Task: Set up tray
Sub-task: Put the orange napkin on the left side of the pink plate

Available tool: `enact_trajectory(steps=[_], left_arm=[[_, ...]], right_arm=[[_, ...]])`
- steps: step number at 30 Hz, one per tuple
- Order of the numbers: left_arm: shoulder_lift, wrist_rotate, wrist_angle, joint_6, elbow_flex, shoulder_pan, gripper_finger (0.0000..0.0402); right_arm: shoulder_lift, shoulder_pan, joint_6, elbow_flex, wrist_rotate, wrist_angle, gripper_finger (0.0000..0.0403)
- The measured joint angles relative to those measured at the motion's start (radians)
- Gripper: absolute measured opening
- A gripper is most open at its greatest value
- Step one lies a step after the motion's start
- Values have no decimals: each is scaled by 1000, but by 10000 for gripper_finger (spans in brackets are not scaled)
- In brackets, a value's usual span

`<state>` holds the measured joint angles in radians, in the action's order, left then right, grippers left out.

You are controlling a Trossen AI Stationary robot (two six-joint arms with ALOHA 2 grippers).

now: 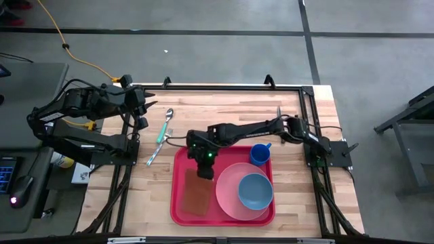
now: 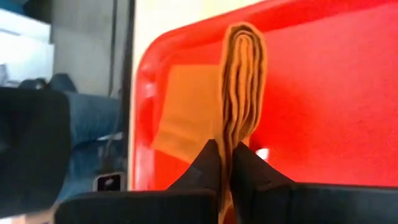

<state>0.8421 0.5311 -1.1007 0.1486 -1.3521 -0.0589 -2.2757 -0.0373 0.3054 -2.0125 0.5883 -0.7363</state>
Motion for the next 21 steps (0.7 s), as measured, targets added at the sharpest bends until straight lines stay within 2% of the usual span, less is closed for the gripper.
enact_trajectory(steps=[21], left_arm=[[0, 4, 0, 0, 0, 0, 145]], right_arm=[[0, 31, -84, 0, -29, 9, 4]])
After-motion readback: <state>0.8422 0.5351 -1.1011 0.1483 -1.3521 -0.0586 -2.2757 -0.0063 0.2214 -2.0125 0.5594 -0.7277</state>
